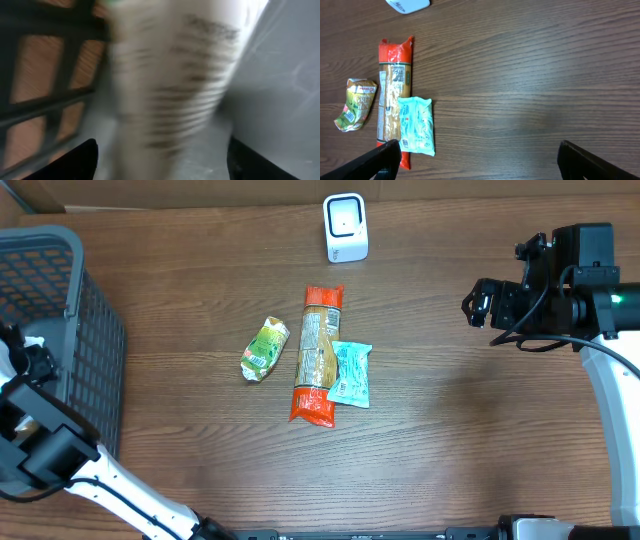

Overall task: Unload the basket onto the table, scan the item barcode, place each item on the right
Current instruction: 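Reach the left gripper into the basket toward the white tube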

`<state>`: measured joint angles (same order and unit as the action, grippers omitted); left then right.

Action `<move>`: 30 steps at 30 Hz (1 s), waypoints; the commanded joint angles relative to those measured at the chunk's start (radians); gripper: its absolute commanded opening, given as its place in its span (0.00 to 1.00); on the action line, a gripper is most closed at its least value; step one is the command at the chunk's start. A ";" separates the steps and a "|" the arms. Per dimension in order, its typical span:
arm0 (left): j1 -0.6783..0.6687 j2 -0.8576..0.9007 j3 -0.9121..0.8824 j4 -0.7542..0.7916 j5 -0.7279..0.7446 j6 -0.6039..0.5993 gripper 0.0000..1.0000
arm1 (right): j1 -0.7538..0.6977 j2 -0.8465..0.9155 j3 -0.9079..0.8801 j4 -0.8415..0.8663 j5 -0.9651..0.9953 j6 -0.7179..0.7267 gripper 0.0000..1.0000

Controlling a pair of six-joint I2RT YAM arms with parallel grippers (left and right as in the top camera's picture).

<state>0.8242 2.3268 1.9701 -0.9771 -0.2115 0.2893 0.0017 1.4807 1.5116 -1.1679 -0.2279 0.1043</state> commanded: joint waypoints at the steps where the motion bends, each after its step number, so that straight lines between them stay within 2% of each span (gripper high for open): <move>1: 0.002 0.023 -0.082 0.023 -0.009 0.026 0.74 | -0.002 0.003 0.013 0.011 0.009 -0.004 1.00; 3: 0.001 0.024 -0.102 0.034 0.000 0.019 0.66 | -0.002 0.003 0.013 0.011 0.009 -0.004 1.00; 6: 0.000 0.024 -0.106 0.039 0.037 -0.013 0.27 | -0.002 0.003 0.013 0.011 0.009 -0.004 1.00; 7: 0.000 0.023 -0.106 0.041 0.048 -0.029 0.18 | -0.002 0.003 0.013 0.011 0.009 -0.004 1.00; 10: 0.000 0.023 -0.106 0.043 0.086 -0.043 0.09 | -0.002 0.003 0.013 0.013 0.009 -0.004 1.00; 12: 0.000 0.022 -0.106 0.035 0.122 -0.043 0.04 | -0.002 0.003 0.013 0.018 0.009 -0.004 1.00; 16: 0.000 0.017 -0.091 -0.009 0.161 -0.050 0.04 | -0.002 0.003 0.013 0.018 0.009 -0.004 1.00; 18: 0.000 0.009 -0.055 -0.039 0.161 -0.097 0.04 | -0.002 0.003 0.013 0.019 0.009 -0.004 1.00; 20: 0.000 -0.004 0.019 -0.084 0.183 -0.158 0.04 | -0.002 0.003 0.013 0.032 0.008 -0.004 1.00; 30: -0.023 -0.169 0.471 -0.314 0.383 -0.268 0.04 | -0.002 0.003 0.013 0.046 -0.002 -0.001 1.00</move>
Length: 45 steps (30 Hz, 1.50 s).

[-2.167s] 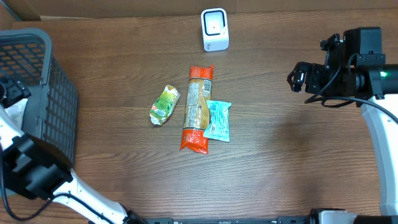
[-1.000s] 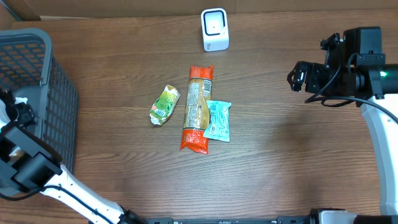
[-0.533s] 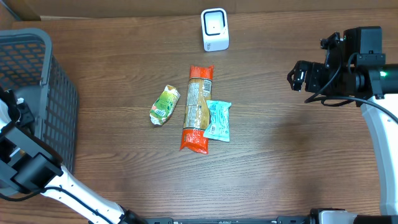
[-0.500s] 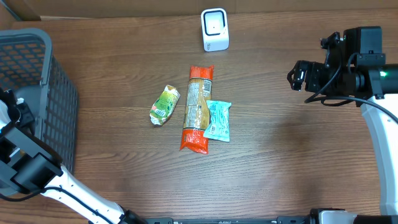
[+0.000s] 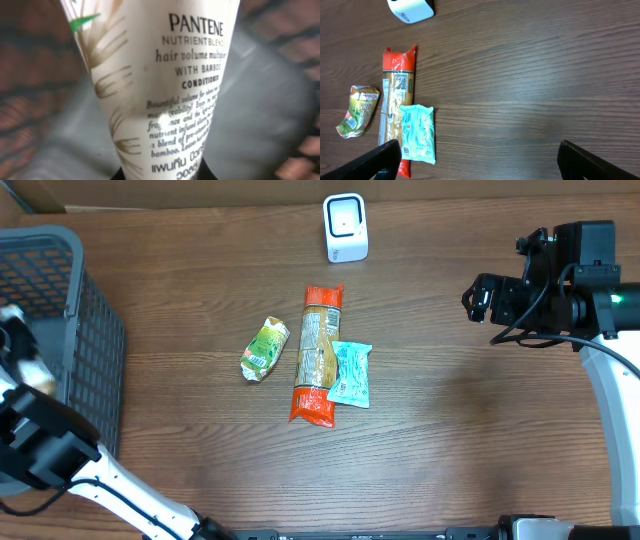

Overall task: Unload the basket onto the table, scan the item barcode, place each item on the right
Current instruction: 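Reach the left gripper into the basket toward the white tube, then lift the white Pantene tube out and lay it right of the packets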

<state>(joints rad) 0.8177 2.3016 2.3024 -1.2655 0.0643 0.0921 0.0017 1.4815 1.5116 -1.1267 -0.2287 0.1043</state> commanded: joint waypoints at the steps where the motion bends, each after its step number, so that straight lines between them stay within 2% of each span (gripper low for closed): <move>1: -0.018 -0.174 0.173 -0.039 0.135 -0.084 0.04 | -0.002 0.002 0.013 0.006 -0.002 -0.001 1.00; 4: -0.022 -0.266 0.248 -0.066 0.237 -0.101 0.04 | -0.002 0.002 0.013 0.008 -0.001 -0.001 1.00; 6: -0.027 -0.382 0.273 -0.077 0.360 -0.119 0.04 | -0.002 0.002 0.013 0.017 -0.001 -0.001 1.00; 12: -0.080 -0.563 0.273 -0.163 0.460 -0.123 0.04 | -0.002 0.002 0.013 0.034 -0.001 -0.001 1.00; 19: -0.343 -0.594 0.265 -0.317 0.479 -0.122 0.04 | -0.002 0.002 0.013 0.053 -0.002 -0.001 1.00; 24: -0.584 -0.554 0.219 -0.334 0.431 -0.123 0.04 | -0.002 0.002 0.013 0.048 -0.013 -0.001 1.00; 28: -0.767 -0.504 0.130 -0.301 0.342 -0.172 0.04 | -0.002 0.002 0.013 0.034 -0.012 -0.001 1.00; 31: -0.877 -0.452 0.053 -0.243 0.340 -0.209 0.04 | -0.002 0.002 0.013 0.028 -0.012 -0.001 1.00; 34: -0.957 -0.406 -0.023 -0.164 0.340 -0.218 0.04 | -0.002 0.002 0.013 0.024 -0.012 -0.001 1.00; 45: -1.184 -0.261 -0.325 0.190 0.376 -0.408 0.04 | -0.003 0.002 0.013 0.000 -0.008 -0.002 1.00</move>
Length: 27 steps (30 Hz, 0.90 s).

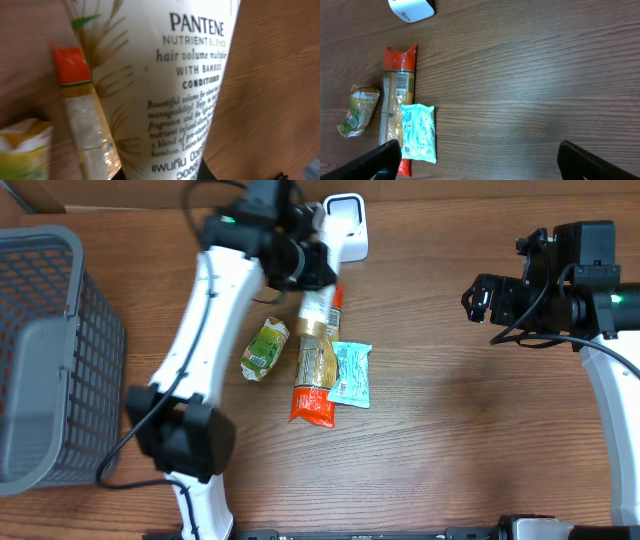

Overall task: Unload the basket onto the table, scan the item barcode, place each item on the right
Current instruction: 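Lift the white Pantene tube out and lay it right of the packets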

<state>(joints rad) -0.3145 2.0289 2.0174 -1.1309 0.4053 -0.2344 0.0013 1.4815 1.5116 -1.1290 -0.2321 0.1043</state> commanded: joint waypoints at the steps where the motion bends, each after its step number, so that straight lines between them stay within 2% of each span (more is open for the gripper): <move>1: -0.072 0.021 -0.062 0.089 0.033 -0.089 0.04 | -0.002 0.002 0.013 0.002 -0.005 -0.002 1.00; 8: -0.166 0.077 -0.130 0.251 0.020 -0.168 0.04 | -0.002 0.002 0.013 -0.011 -0.005 -0.002 1.00; 12: -0.192 0.111 -0.132 0.256 -0.021 -0.230 0.04 | -0.003 0.002 0.013 -0.013 -0.005 -0.002 1.00; 22: -0.271 0.231 -0.132 0.264 0.014 -0.296 0.04 | -0.002 0.002 0.013 -0.007 -0.005 -0.002 1.00; 24: -0.271 0.232 -0.132 0.266 0.018 -0.296 0.18 | -0.005 0.002 0.013 -0.007 -0.005 -0.002 1.00; 26: -0.268 0.232 -0.132 0.266 0.021 -0.296 0.44 | -0.005 0.002 0.013 -0.006 -0.005 -0.002 1.00; 27: -0.266 0.232 -0.132 0.265 0.032 -0.292 0.52 | -0.005 0.002 0.013 -0.006 -0.005 -0.002 1.00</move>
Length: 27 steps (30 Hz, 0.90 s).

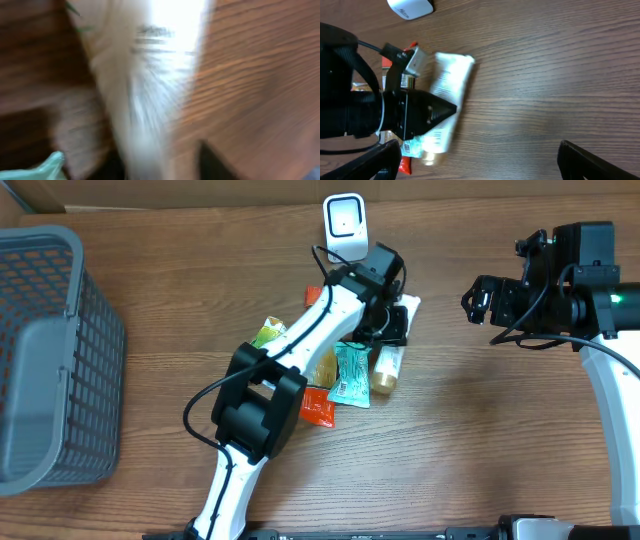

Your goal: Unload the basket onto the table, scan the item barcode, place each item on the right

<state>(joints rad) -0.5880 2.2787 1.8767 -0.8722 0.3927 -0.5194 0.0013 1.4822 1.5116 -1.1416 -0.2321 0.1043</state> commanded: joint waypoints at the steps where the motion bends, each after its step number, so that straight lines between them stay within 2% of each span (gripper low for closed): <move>1: 0.012 -0.018 0.009 0.003 0.060 0.000 0.59 | -0.004 0.001 0.013 0.006 -0.005 -0.002 1.00; 3: 0.023 -0.018 0.011 -0.011 0.084 0.000 0.66 | -0.004 0.001 0.013 0.006 -0.005 -0.002 1.00; 9: 0.090 -0.050 0.096 -0.069 0.090 0.088 0.75 | -0.003 0.001 0.013 -0.002 -0.005 -0.002 1.00; 17: 0.297 -0.193 0.381 -0.275 0.090 0.199 0.75 | -0.003 0.002 -0.020 -0.005 -0.037 -0.001 1.00; 21: 0.375 -0.288 0.451 -0.343 0.058 0.254 0.77 | -0.002 0.005 -0.085 0.036 -0.093 -0.001 1.00; 23: 0.404 -0.338 0.452 -0.364 0.010 0.261 0.81 | -0.002 0.013 -0.119 0.057 -0.100 -0.001 1.00; 24: 0.425 -0.370 0.452 -0.389 -0.042 0.262 0.88 | -0.001 0.026 -0.135 0.064 -0.098 -0.001 1.00; 27: 0.459 -0.403 0.452 -0.441 -0.134 0.262 1.00 | 0.019 0.068 -0.141 0.067 -0.066 -0.002 0.96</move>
<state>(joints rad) -0.1558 1.9015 2.3207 -1.2716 0.3893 -0.2913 0.0017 1.5089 1.3834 -1.0847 -0.3084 0.1047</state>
